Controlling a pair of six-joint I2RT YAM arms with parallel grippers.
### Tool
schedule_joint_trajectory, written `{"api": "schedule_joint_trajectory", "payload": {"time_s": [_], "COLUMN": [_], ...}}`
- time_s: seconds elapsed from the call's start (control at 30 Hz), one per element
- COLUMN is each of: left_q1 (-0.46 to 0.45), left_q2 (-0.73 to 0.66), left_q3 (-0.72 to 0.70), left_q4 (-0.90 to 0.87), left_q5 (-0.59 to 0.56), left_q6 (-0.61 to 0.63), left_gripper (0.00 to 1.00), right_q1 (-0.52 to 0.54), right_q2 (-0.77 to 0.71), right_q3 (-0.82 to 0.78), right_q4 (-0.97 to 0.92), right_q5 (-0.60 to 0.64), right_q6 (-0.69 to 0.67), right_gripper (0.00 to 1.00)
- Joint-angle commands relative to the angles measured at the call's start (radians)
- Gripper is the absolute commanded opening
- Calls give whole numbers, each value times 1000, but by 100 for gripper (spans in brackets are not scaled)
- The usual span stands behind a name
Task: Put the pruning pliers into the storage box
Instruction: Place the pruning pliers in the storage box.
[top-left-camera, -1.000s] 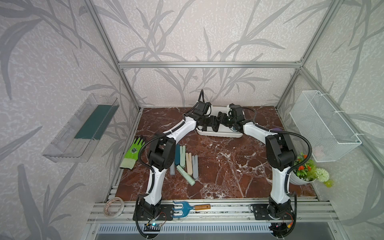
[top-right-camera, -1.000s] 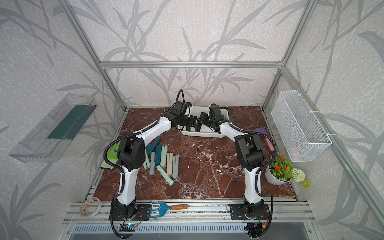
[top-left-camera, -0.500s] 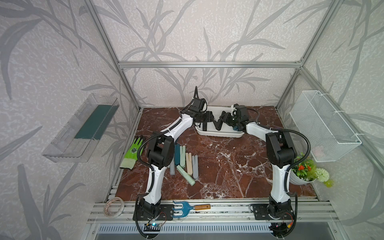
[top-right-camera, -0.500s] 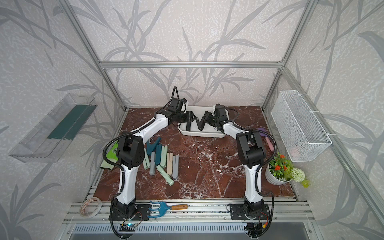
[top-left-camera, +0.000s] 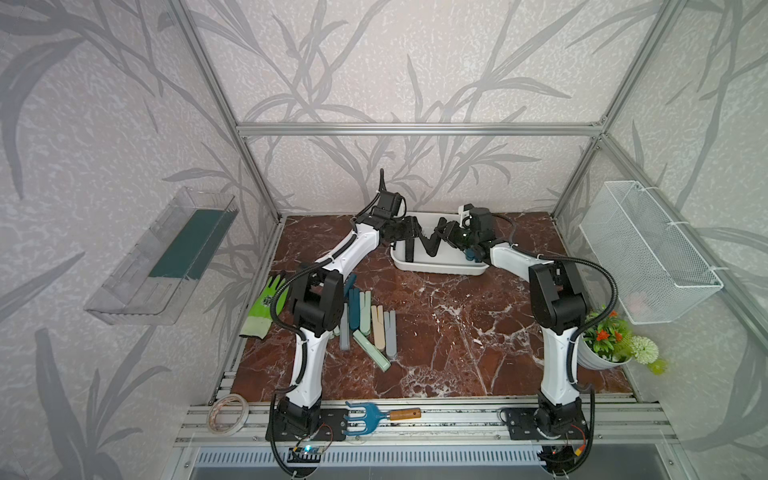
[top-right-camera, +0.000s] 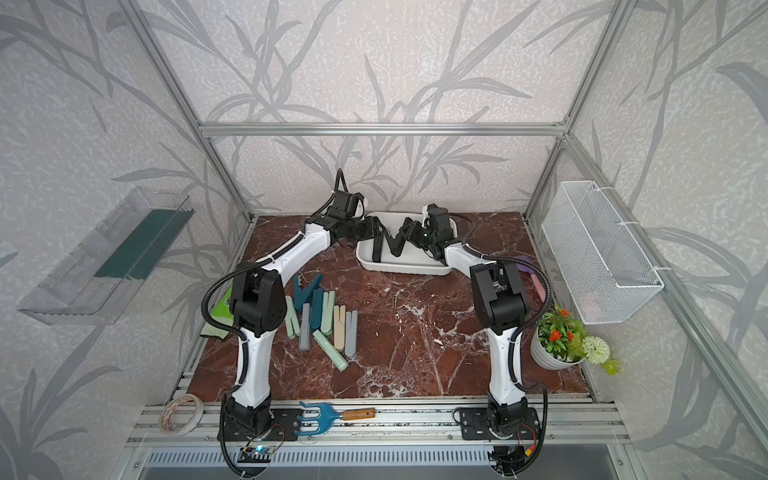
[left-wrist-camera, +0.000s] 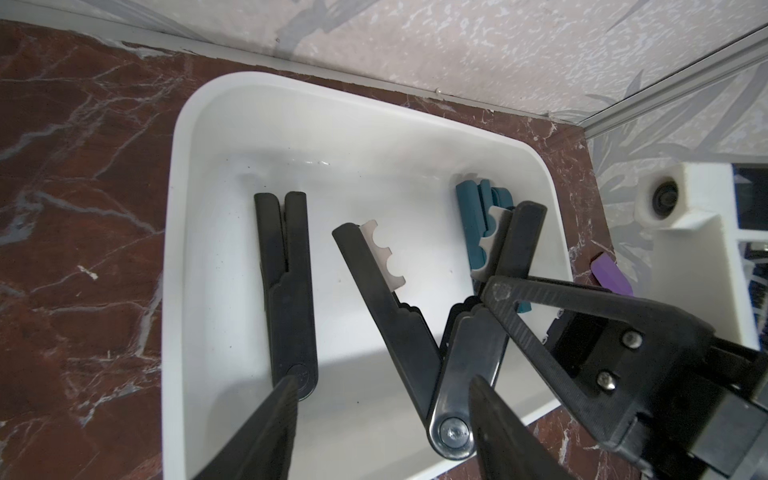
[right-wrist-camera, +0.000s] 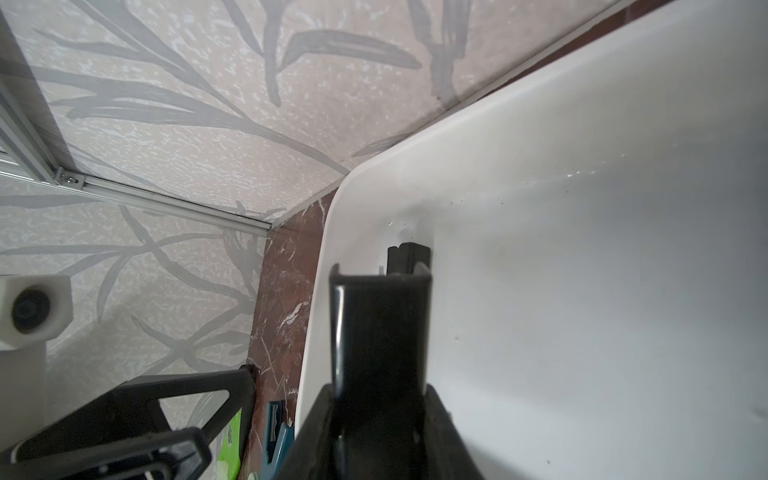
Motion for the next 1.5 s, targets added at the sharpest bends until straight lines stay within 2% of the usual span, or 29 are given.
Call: {"api": "schedule_joint_trajectory", "payload": {"time_s": [0.0,0.43,0.5,0.63,0.73,0.83,0.93,0.97,1.2,1.4,1.47], "left_q1": [-4,-5,-9,-20,-33,-42,-42,-42,4,96,131], "left_q2": [27,33,39,60,81,95,94,88,-64,-310,-395], "left_q3": [36,52,54,84,120,138,141,138,51,-203,-289], "left_q4": [-10,-28,-31,-52,-85,-96,-101,-99,-45,68,92], "left_q5": [21,24,23,17,2,-1,-19,-28,-85,-154,-183], "left_q6": [-23,-20,-22,-11,7,10,5,5,-7,-33,-34], "left_gripper": [66,66,66,66,66,66,66,66,65,66,65], "right_q1": [3,6,6,7,8,6,7,8,95,159,180], "right_q2": [23,156,162,157,157,145,120,114,141,244,283], "right_q3": [41,103,117,131,174,210,238,252,464,613,675], "right_q4": [-13,-67,-105,-166,-234,-297,-365,-406,-779,-912,-951], "right_q5": [14,70,90,113,118,133,145,183,410,476,517], "right_q6": [-30,-47,-59,-90,-126,-162,-170,-221,-398,-393,-390], "right_gripper": [8,21,27,47,58,67,69,73,86,90,99]}}
